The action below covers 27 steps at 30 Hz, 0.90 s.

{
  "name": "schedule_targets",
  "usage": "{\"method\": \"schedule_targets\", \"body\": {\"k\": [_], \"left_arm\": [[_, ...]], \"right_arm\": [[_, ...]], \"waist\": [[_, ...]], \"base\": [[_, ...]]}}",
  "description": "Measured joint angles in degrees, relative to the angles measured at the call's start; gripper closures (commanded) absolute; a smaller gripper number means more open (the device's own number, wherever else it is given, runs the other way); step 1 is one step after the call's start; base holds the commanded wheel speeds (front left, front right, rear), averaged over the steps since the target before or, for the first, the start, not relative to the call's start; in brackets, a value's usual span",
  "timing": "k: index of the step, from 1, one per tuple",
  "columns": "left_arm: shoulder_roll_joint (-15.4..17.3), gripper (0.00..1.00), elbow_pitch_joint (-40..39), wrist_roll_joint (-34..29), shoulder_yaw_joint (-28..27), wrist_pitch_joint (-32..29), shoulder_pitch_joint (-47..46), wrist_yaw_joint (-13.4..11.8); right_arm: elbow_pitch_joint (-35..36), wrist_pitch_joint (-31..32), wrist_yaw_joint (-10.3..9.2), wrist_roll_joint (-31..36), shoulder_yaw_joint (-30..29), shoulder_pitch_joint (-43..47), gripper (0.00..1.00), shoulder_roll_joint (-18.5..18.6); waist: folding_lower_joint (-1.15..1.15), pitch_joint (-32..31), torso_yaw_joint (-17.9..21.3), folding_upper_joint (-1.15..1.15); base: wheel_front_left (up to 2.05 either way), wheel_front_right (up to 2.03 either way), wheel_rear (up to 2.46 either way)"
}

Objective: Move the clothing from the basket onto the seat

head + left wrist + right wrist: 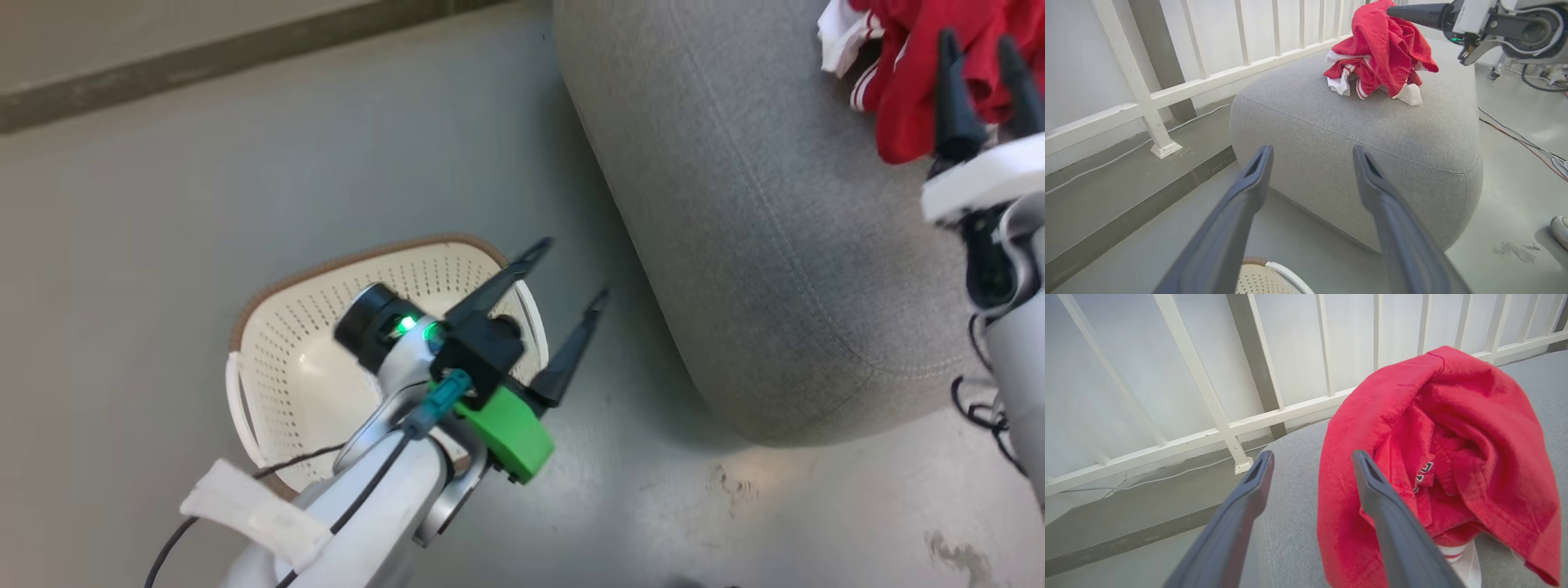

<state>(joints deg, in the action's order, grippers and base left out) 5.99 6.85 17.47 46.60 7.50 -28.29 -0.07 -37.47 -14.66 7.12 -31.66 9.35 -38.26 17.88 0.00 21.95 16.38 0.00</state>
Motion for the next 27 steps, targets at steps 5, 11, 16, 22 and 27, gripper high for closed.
{"method": "schedule_targets", "body": {"k": [5,11,16,22,27], "left_arm": [[0.2,0.00,1.2,0.1,-2.2,1.3,2.3,-3.1],[0.1,0.00,1.9,1.4,-4.7,2.7,5.7,-5.3],[0.1,0.00,2.1,2.6,-8.7,3.7,8.2,-6.1],[0.3,0.00,2.3,3.5,-13.0,4.6,11.0,-6.6],[0.6,0.00,2.4,3.5,-16.6,5.2,13.7,-7.0]], "right_arm": [[3.7,0.0,0.00,0.5,2.2,3.6,0.00,-1.3],[9.7,0.0,0.00,0.9,3.8,6.7,0.00,-2.2],[13.4,0.0,0.01,1.7,6.3,9.6,0.00,-3.8],[15.9,0.0,0.01,3.5,8.2,12.8,0.00,-4.4],[17.1,0.0,0.01,4.8,9.3,16.2,0.00,-4.6]], "waist": [[0.00,-3.0,-0.8,0.00],[0.00,-6.3,-2.3,0.00],[0.00,-8.6,-3.7,0.00],[0.00,-10.8,-4.9,0.00],[0.00,-12.8,-5.9,0.00]], "base": [[0.00,0.00,0.00],[0.00,0.00,0.00],[0.00,0.00,0.00],[0.00,0.00,0.00],[0.00,0.00,0.00]]}}
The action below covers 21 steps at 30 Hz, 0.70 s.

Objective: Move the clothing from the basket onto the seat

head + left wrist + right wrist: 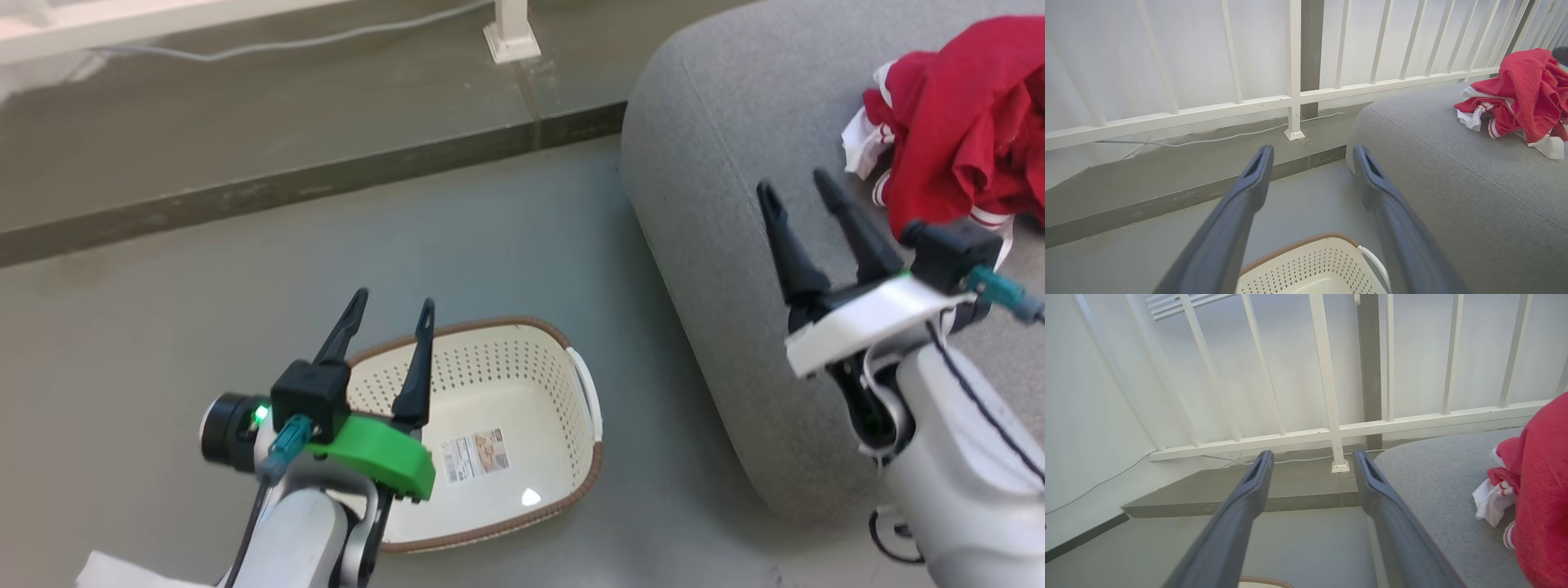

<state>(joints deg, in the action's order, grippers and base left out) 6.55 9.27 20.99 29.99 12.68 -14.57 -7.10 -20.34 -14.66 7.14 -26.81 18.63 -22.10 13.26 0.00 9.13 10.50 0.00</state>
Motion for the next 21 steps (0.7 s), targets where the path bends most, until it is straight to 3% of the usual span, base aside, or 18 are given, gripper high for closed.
{"method": "schedule_targets", "body": {"k": [15,21], "left_arm": [[-0.5,0.00,1.2,-0.2,-10.3,1.0,9.3,0.0],[-0.8,0.00,1.0,-0.8,-12.5,1.0,11.9,0.0]], "right_arm": [[1.6,0.0,-0.73,2.8,1.7,8.4,0.00,-0.8],[3.2,0.0,-3.18,3.9,1.0,10.3,0.00,-0.7]], "waist": [[0.00,-5.3,-2.4,0.00],[0.00,-6.7,-3.0,0.00]], "base": [[0.00,0.00,0.00],[0.00,0.00,0.00]]}}
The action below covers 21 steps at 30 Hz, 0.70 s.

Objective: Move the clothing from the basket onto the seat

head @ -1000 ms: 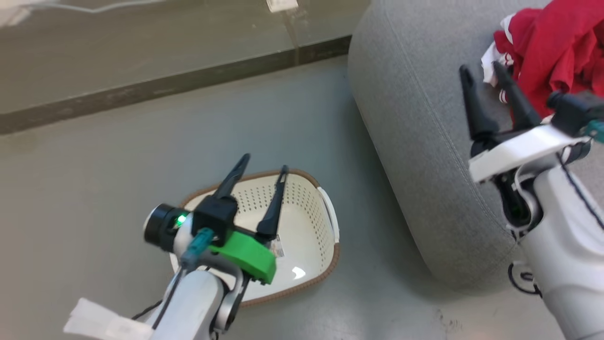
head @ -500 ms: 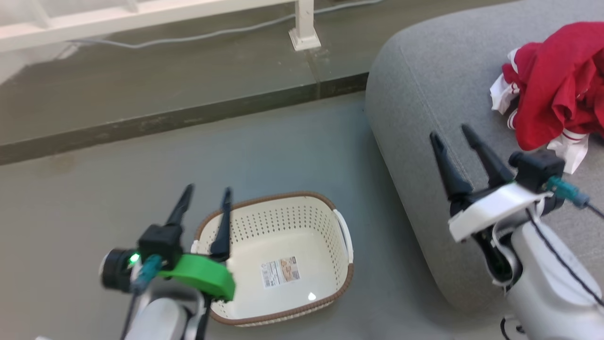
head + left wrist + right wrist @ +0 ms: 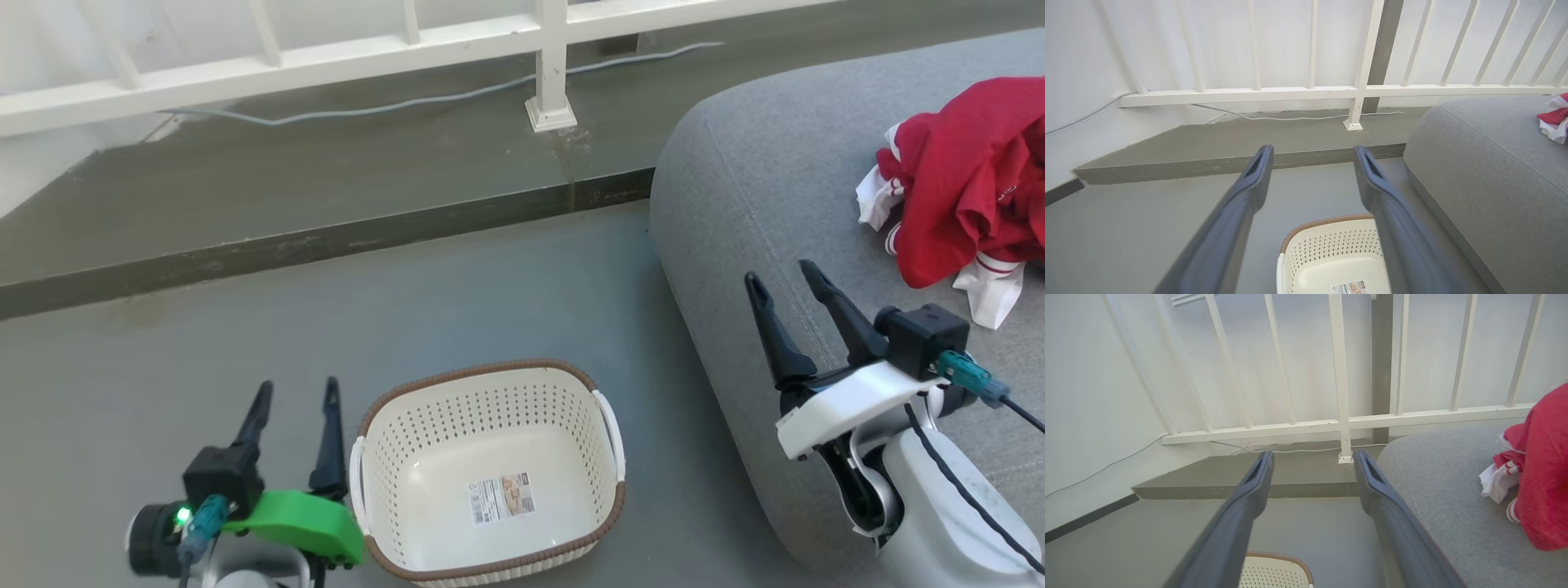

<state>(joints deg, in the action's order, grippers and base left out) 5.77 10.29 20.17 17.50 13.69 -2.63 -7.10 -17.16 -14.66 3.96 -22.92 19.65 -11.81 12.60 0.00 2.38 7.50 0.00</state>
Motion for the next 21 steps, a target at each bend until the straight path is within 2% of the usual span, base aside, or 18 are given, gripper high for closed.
{"method": "schedule_targets", "body": {"k": [6,13,21], "left_arm": [[-0.7,0.00,-0.7,-0.6,-2.9,0.1,2.4,0.0],[-1.1,0.00,-1.8,-1.0,-3.3,0.1,4.1,0.0],[-1.3,0.00,-2.9,-2.0,-4.2,0.1,5.4,0.0]], "right_arm": [[1.4,0.0,-0.99,0.3,-0.7,1.6,0.00,0.1],[2.5,0.0,-2.59,1.3,-1.0,3.6,0.00,0.5],[3.9,0.0,-3.15,1.3,-1.0,4.5,0.00,0.5]], "waist": [[0.00,-0.7,0.1,0.00],[0.00,-1.2,0.4,0.00],[0.00,-1.4,0.5,0.00]], "base": [[0.00,0.00,0.00],[0.00,0.00,0.00],[0.00,0.00,0.00]]}}
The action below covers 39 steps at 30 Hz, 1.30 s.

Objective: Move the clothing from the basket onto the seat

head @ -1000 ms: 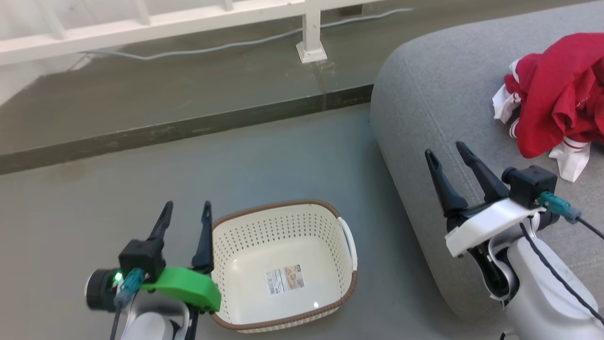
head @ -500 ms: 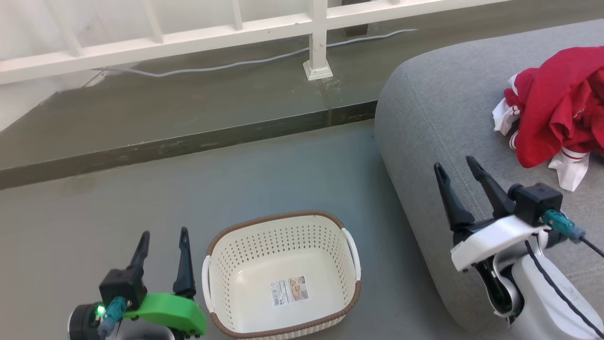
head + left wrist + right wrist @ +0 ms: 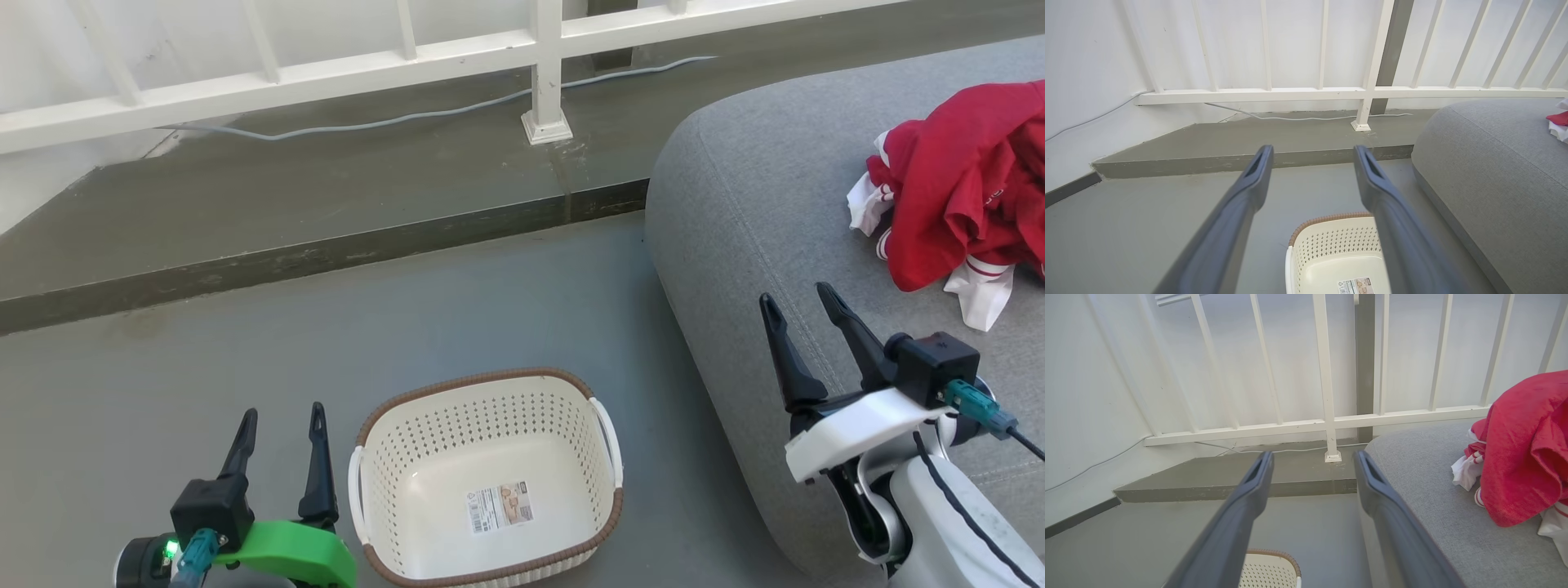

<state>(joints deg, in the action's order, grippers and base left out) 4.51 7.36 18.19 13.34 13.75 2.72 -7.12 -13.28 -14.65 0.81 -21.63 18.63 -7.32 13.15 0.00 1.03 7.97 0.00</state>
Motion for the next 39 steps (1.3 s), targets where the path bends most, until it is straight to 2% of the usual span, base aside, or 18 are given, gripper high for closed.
{"method": "schedule_targets", "body": {"k": [12,27,28,39], "left_arm": [[-0.5,0.00,-0.8,-1.8,-0.5,0.1,1.5,0.0],[-1.4,0.00,-2.1,-2.5,-1.3,-0.2,2.1,0.0],[-1.4,1.00,-2.0,-2.5,-1.3,-0.2,2.1,0.0],[-1.8,1.00,-0.7,0.0,-0.5,-0.2,3.3,0.6]], "right_arm": [[1.7,0.1,-0.85,0.0,0.0,1.1,0.00,0.5],[3.1,1.1,-0.99,0.0,0.0,2.1,0.00,0.9],[3.0,1.1,-0.94,0.0,0.1,2.1,1.00,0.9],[1.5,1.2,-0.74,-2.9,-0.4,4.3,1.00,-0.6]], "waist": [[0.00,0.0,0.0,0.00],[0.00,0.2,-0.3,0.00],[0.00,0.2,-0.3,0.00],[0.00,0.2,-0.6,0.00]], "base": [[0.00,0.00,0.00],[0.00,0.00,0.00],[0.00,0.00,0.00],[0.00,0.00,0.00]]}}
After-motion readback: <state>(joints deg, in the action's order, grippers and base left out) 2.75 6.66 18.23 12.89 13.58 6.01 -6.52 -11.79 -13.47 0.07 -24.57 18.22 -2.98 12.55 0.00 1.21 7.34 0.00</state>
